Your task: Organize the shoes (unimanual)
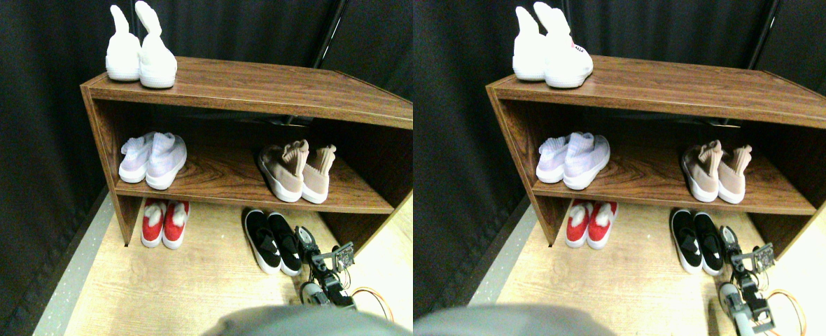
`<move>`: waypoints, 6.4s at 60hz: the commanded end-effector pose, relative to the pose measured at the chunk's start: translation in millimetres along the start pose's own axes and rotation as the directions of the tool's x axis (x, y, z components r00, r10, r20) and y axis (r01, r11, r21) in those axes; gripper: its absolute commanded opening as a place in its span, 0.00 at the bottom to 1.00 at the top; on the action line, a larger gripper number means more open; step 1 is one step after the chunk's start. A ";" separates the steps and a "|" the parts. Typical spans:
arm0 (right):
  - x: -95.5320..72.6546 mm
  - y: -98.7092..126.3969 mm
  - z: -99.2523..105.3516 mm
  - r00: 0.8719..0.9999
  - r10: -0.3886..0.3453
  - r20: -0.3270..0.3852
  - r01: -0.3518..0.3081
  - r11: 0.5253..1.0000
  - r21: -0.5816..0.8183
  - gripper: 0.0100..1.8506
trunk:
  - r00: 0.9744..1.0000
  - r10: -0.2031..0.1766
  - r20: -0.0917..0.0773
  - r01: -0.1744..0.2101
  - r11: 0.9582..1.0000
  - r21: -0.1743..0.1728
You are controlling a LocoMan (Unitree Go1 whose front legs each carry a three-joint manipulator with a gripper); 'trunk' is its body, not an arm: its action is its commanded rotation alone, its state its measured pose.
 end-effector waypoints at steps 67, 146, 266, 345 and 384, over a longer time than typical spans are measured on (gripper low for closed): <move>-38.3 42.8 57.0 0.980 0.198 0.006 -0.195 0.968 -0.156 0.03 | 0.997 -0.062 0.040 0.060 0.997 0.053; -152.6 132.0 24.8 0.788 0.564 -0.245 -0.607 0.777 -0.166 0.03 | 0.987 -0.096 0.130 0.086 0.993 0.080; -171.8 128.4 31.0 0.862 0.499 -0.087 -0.506 0.841 -0.190 1.00 | 0.985 -0.134 0.108 0.125 0.988 0.086; -47.2 119.0 16.1 0.958 0.282 -0.043 -0.282 0.959 -0.009 0.93 | 0.991 -0.089 0.101 0.084 0.995 0.054; -86.7 122.2 24.7 0.954 0.281 -0.104 -0.284 0.959 -0.011 0.95 | 0.989 -0.106 0.106 0.099 0.993 0.070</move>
